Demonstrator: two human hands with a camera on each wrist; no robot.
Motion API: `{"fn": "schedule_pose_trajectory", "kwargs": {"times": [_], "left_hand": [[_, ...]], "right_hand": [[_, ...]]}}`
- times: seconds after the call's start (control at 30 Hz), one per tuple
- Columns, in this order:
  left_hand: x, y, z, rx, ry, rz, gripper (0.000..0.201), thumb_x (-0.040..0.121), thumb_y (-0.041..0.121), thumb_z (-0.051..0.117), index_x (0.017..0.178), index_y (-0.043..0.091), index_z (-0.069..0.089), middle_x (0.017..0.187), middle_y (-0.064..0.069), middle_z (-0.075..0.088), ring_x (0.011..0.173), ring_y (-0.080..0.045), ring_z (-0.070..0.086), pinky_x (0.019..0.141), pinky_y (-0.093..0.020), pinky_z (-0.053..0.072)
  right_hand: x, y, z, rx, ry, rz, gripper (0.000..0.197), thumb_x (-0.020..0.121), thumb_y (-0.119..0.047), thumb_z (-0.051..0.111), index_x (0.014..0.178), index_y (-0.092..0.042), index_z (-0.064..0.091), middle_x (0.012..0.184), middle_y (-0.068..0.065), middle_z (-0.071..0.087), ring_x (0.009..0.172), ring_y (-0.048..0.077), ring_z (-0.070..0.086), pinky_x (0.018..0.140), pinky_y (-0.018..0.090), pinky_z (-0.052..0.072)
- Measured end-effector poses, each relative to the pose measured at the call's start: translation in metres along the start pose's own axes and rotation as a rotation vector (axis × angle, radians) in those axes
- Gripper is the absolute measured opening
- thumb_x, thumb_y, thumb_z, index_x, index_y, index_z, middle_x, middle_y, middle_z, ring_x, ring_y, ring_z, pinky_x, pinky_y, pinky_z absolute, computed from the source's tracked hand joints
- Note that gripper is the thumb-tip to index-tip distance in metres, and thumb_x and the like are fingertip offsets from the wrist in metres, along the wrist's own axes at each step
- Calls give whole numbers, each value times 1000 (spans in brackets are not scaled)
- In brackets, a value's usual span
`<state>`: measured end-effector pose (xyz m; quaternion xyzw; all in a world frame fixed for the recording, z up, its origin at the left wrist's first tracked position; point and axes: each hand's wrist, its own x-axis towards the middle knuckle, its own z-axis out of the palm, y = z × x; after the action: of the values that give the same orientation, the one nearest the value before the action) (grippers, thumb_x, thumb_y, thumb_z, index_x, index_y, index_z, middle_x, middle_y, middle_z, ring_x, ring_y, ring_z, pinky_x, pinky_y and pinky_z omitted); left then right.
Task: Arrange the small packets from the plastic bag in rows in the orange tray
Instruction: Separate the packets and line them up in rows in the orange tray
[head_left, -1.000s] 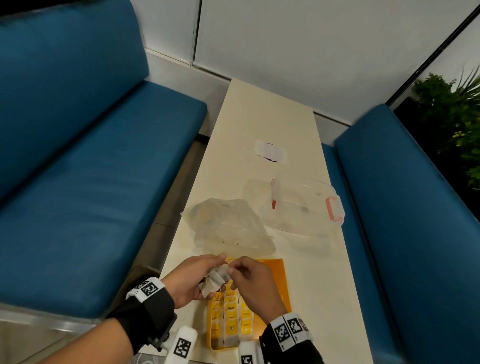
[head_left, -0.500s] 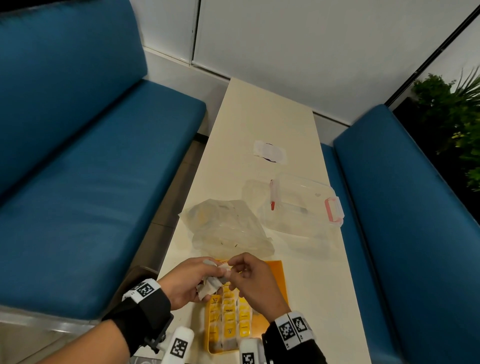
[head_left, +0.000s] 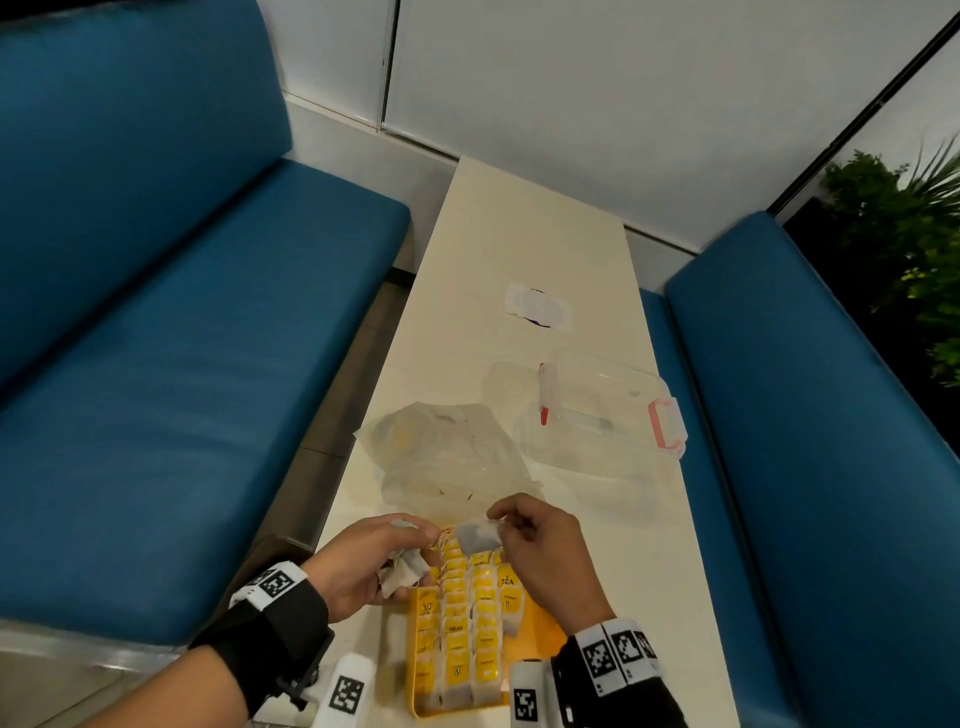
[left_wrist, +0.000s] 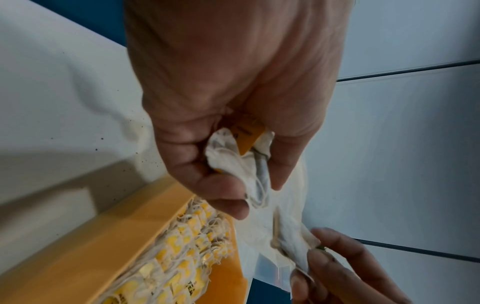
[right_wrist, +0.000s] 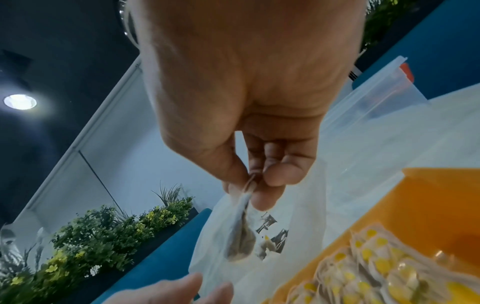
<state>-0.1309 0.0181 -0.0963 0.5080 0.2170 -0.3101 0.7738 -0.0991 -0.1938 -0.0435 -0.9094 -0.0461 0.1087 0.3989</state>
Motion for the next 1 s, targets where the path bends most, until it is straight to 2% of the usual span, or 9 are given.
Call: {"fn": "schedule_pose_trajectory", "kwargs": {"times": [0.13,0.27,0.4,0.53,0.63,0.7,0.8,0.9,1.0], "left_hand": [[-1,0,-3,21,19,3,24,93,22,70,114,10,69,93,-12,73,74,-22,67,57,-27,46],[-1,1,-4,34,30,14,21,94,20,69,113,11,69,93,-12,74,76,-22,68,58,-27,47],[1,0,-5,136,77,58,16,92,19,72,106,14,73,89,-8,75,74,-20,69,62,-29,50],[1,4,4,327,88,167,6,84,23,80,90,24,80,91,-4,74,72,-16,67,56,-28,51],[1,6,15,478,58,258,12,80,29,85,92,31,81,96,-1,76,63,-6,63,49,-23,47],[0,7,22,562,11,308,22,78,33,87,99,33,80,92,2,76,60,-2,63,49,-20,46],[0,8,31,657,-16,368,37,71,32,92,105,32,80,84,10,75,65,3,65,55,-15,49],[5,5,32,710,14,400,40,63,38,95,99,34,80,84,9,76,72,0,67,67,-20,55],[8,1,32,753,77,440,23,70,42,89,91,35,80,87,11,76,80,-5,70,72,-25,57]], "right_hand": [[-1,-1,-7,-150,-3,35,27,83,-3,49,81,-29,52,61,2,56,55,21,57,56,40,50],[-8,-5,-9,-269,-57,38,22,81,-5,54,79,-26,46,64,1,55,57,10,48,56,34,45],[-3,-6,-16,-484,-141,154,17,75,-4,47,78,-21,47,73,-2,57,70,21,56,54,33,40],[0,-5,-18,-294,-125,254,22,69,-2,47,74,-21,58,70,3,64,63,25,65,57,38,52],[1,-13,-16,-141,-104,270,25,74,1,51,71,-17,67,61,1,63,48,17,63,45,23,46],[1,-18,-13,-44,-112,287,22,77,-1,54,72,-12,71,58,1,64,45,16,64,48,24,49],[3,-23,-8,63,-130,307,19,80,-3,55,76,-3,73,56,10,68,50,21,68,55,34,56],[3,-27,-6,111,-142,314,18,78,-4,55,77,0,73,62,17,71,57,27,72,64,42,59],[3,-28,-6,119,-172,305,17,79,-1,58,81,-1,74,58,9,70,53,21,69,60,34,57]]}}
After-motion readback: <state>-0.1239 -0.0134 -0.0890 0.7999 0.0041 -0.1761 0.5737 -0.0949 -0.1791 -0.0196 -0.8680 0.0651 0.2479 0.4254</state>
